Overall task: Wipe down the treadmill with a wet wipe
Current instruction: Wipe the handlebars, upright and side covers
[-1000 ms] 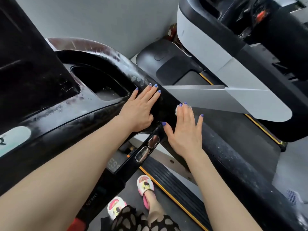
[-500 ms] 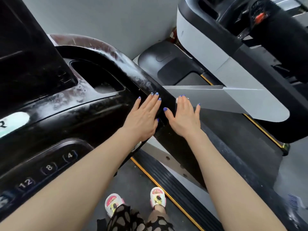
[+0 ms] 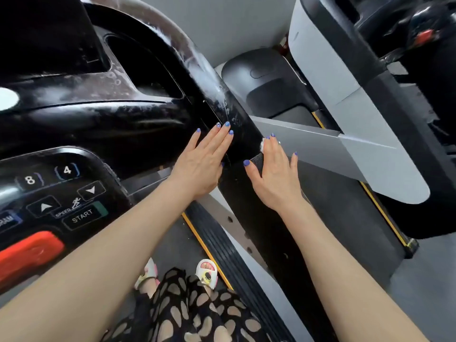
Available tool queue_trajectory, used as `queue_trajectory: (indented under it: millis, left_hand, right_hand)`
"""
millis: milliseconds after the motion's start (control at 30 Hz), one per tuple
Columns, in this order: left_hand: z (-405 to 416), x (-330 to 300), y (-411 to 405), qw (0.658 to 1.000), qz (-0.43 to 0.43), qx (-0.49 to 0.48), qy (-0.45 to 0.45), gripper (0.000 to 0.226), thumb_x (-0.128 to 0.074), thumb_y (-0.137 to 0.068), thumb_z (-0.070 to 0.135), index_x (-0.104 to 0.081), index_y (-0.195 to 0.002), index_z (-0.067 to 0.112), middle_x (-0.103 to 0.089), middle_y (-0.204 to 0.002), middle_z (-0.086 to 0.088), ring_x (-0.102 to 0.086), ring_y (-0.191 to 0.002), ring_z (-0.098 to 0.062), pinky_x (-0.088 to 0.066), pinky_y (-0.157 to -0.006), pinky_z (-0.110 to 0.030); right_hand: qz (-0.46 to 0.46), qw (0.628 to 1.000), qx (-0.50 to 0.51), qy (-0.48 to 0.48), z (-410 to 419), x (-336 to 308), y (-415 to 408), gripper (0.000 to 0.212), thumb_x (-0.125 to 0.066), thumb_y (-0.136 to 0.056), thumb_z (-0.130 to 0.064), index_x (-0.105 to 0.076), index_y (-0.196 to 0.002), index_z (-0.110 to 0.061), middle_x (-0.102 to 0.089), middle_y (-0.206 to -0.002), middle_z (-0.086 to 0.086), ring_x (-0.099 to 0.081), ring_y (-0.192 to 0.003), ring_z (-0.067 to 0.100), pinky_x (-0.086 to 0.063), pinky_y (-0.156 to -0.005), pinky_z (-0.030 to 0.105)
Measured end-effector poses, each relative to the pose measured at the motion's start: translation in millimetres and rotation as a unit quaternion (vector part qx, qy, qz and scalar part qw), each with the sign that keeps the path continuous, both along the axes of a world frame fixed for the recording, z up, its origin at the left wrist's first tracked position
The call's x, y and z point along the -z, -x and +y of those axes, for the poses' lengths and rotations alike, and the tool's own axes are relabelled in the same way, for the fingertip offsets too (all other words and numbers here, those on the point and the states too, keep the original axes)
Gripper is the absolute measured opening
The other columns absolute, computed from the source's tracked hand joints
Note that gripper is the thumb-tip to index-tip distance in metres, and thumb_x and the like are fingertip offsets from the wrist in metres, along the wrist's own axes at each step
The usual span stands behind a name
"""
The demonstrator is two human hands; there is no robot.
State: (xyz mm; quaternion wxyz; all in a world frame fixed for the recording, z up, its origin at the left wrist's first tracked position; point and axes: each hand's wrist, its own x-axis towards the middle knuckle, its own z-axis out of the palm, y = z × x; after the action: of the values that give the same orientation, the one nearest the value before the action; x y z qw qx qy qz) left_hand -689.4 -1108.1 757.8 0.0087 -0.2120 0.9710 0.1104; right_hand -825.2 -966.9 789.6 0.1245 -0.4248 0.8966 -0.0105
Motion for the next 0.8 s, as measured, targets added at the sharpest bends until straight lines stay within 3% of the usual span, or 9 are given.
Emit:
queue_trajectory:
  millis: [100, 200, 267, 333, 400, 533, 633, 800]
  left_hand:
    - [7, 2, -7, 1.0, 0.001, -0.028, 0.006, 0.067, -0.026, -0.108, 0.031, 0.013, -0.159, 0.014, 0.018, -0.168, -0.003, 0.016, -0.155, -0.018, 0.008, -0.124, -0.044]
    - [14, 5, -23, 0.999, -0.013, -0.041, 0.022, 0.065, -0.024, -0.108, 0.033, 0.011, -0.159, 0.013, 0.014, -0.169, -0.004, 0.017, -0.154, -0.02, 0.009, -0.123, -0.045]
    - [22, 7, -35, 0.998, -0.027, -0.042, 0.033, 0.064, -0.02, -0.108, 0.035, 0.01, -0.159, 0.013, 0.013, -0.169, -0.005, 0.018, -0.154, -0.022, 0.007, -0.124, -0.047]
    - [28, 9, -44, 0.998, -0.034, -0.046, 0.037, 0.064, -0.018, -0.107, 0.036, 0.009, -0.16, 0.012, 0.013, -0.169, -0.006, 0.018, -0.154, -0.023, 0.006, -0.125, -0.049]
    - [35, 13, -52, 0.997, -0.026, -0.057, 0.036, 0.064, -0.02, -0.106, 0.037, 0.004, -0.16, 0.012, 0.009, -0.169, -0.007, 0.016, -0.155, -0.024, 0.004, -0.125, -0.05]
    - [44, 18, -61, 0.996, -0.022, -0.073, 0.035, 0.066, -0.027, -0.106, 0.037, -0.001, -0.161, 0.011, 0.004, -0.169, -0.009, 0.01, -0.156, -0.025, 0.001, -0.125, -0.05]
    - [47, 17, -64, 0.995, -0.038, -0.086, 0.045, 0.066, -0.023, -0.107, 0.038, 0.003, -0.16, 0.01, 0.009, -0.169, -0.009, 0.013, -0.155, -0.025, 0.003, -0.125, -0.049]
    - [51, 22, -65, 0.99, -0.074, -0.085, 0.09, 0.066, -0.015, -0.106, 0.041, 0.011, -0.159, 0.01, 0.013, -0.168, -0.009, 0.016, -0.155, -0.026, 0.004, -0.126, -0.049]
  right_hand:
    - [-0.01, 0.997, -0.074, -0.011, 13, -4, -1, 0.085, -0.017, -0.097, -0.072, 0.003, -0.161, -0.019, 0.01, -0.169, 0.0, 0.009, -0.156, 0.017, 0.005, -0.126, 0.047]
    - [0.015, 0.98, -0.191, -0.054, 40, -10, 13, 0.078, -0.002, -0.092, -0.069, 0.016, -0.155, -0.027, 0.023, -0.166, -0.006, 0.021, -0.153, 0.012, 0.01, -0.125, 0.045]
    - [0.037, 0.966, -0.251, -0.05, 50, -14, 27, 0.077, -0.009, -0.097, -0.065, 0.005, -0.159, -0.022, 0.018, -0.168, -0.002, 0.014, -0.155, 0.015, 0.004, -0.126, 0.049]
    - [0.045, 0.954, -0.296, -0.036, 54, -19, 37, 0.079, -0.019, -0.1, -0.061, -0.015, -0.161, -0.011, -0.001, -0.169, 0.007, -0.003, -0.156, 0.023, -0.006, -0.126, 0.053]
    - [0.04, 0.938, -0.34, -0.056, 58, -21, 42, 0.08, -0.021, -0.101, -0.06, -0.022, -0.159, -0.004, -0.012, -0.167, 0.009, -0.01, -0.156, 0.022, -0.014, -0.125, 0.054]
    - [0.006, 0.915, -0.396, -0.073, 69, -23, 55, 0.077, -0.028, -0.103, -0.058, -0.007, -0.162, -0.013, 0.0, -0.17, 0.005, 0.002, -0.156, 0.018, -0.006, -0.127, 0.047]
    - [-0.008, 0.916, -0.39, -0.087, 59, -23, 57, 0.074, -0.016, -0.101, -0.064, 0.003, -0.16, -0.024, 0.009, -0.169, -0.003, 0.011, -0.155, 0.014, -0.001, -0.127, 0.05]
    - [0.013, 0.909, -0.408, -0.081, 22, -18, 49, 0.074, -0.016, -0.101, -0.061, 0.0, -0.162, -0.022, 0.009, -0.169, -0.006, 0.015, -0.154, 0.011, 0.003, -0.126, 0.049]
